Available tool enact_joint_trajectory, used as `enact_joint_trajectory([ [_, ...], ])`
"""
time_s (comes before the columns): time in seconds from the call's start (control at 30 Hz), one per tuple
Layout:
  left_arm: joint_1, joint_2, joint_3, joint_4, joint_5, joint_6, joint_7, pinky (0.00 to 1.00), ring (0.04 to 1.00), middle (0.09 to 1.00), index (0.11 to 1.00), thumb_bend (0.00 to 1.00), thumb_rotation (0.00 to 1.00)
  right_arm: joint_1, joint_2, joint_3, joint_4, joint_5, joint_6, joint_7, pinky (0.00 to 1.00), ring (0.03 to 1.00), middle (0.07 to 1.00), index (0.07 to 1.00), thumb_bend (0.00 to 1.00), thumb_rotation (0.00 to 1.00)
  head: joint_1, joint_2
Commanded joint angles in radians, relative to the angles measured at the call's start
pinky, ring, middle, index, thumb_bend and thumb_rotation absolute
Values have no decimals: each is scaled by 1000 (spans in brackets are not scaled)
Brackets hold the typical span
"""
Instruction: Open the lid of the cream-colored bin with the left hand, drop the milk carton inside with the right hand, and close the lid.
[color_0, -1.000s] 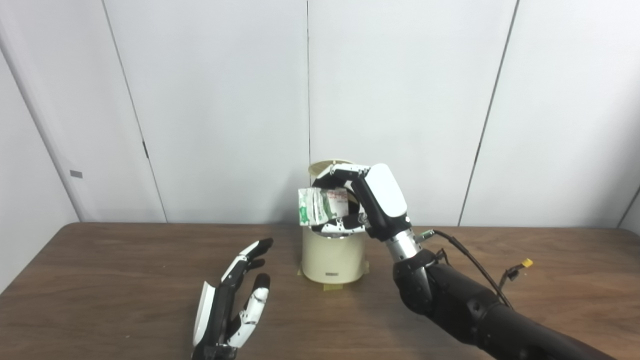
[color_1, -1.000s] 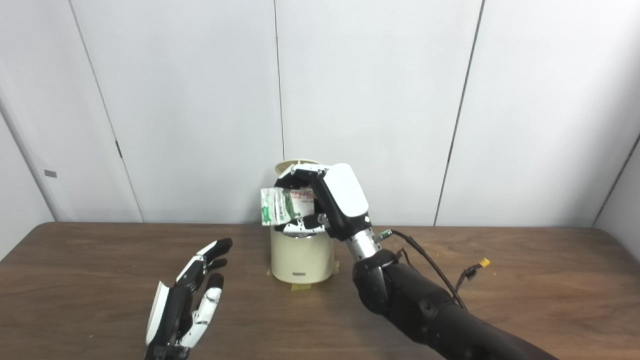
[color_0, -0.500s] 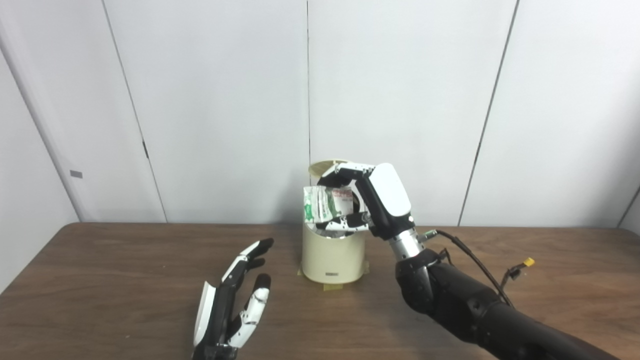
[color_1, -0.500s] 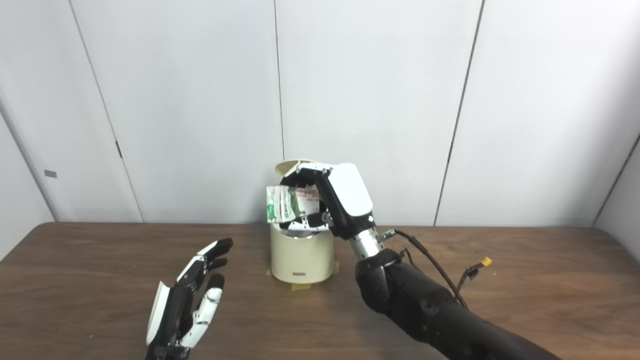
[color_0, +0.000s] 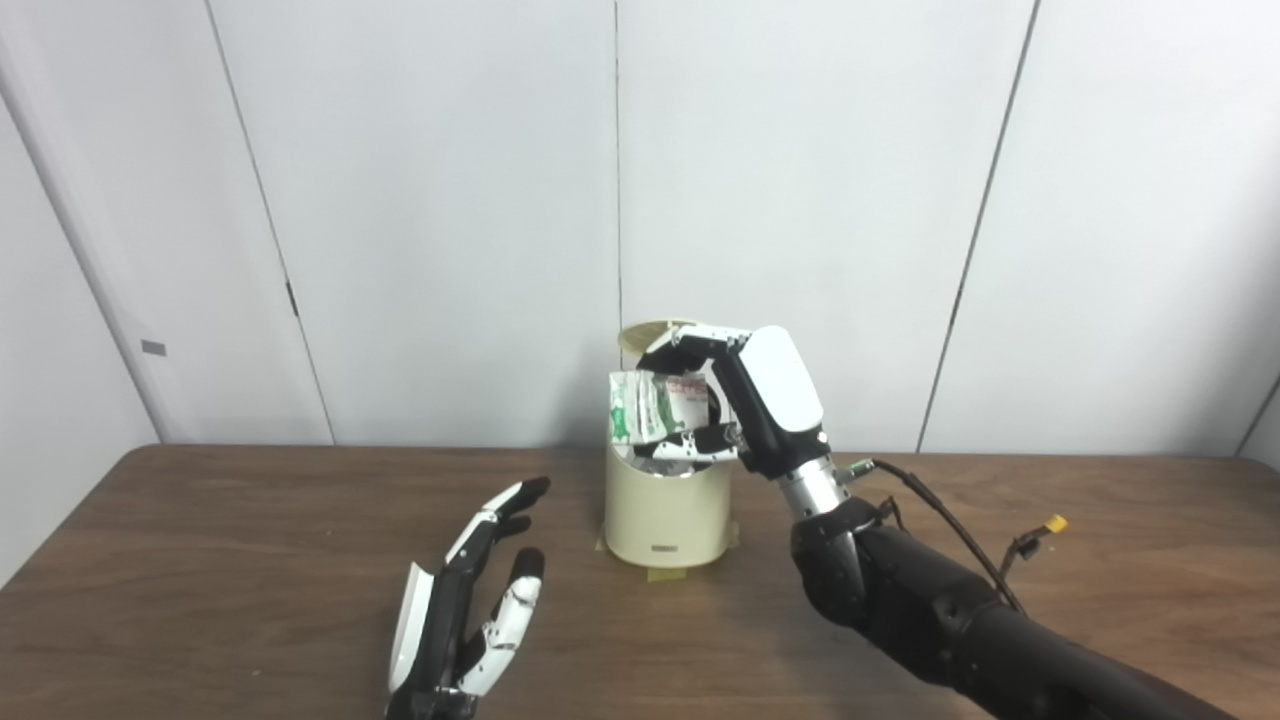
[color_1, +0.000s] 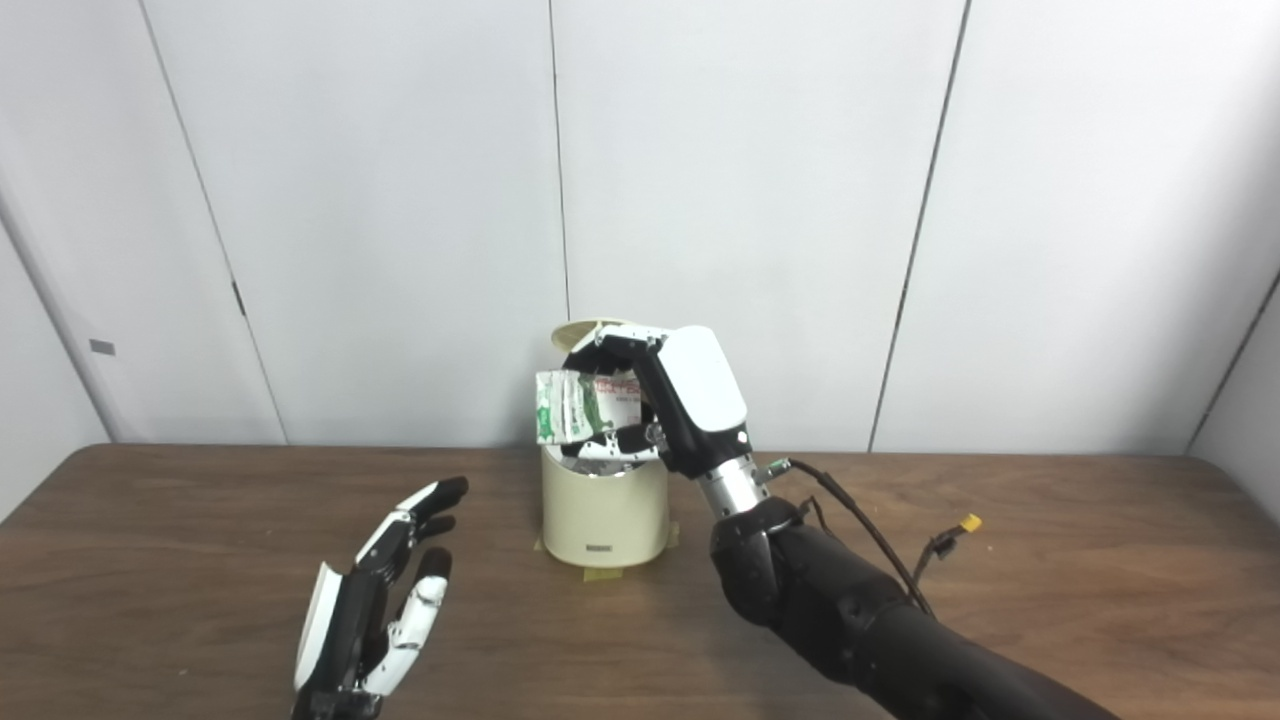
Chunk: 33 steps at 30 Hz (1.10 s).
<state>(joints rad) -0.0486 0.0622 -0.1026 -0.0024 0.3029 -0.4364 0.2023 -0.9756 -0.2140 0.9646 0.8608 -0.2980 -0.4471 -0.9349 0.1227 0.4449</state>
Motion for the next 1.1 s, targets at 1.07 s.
enact_joint_trajectory([
  [1.07,119,-17,-37,70,38,-31,40,803,850,840,820,384,772,-44,31,-76,26,50,-23,17,465,475,500,460,515,0,6,3],
])
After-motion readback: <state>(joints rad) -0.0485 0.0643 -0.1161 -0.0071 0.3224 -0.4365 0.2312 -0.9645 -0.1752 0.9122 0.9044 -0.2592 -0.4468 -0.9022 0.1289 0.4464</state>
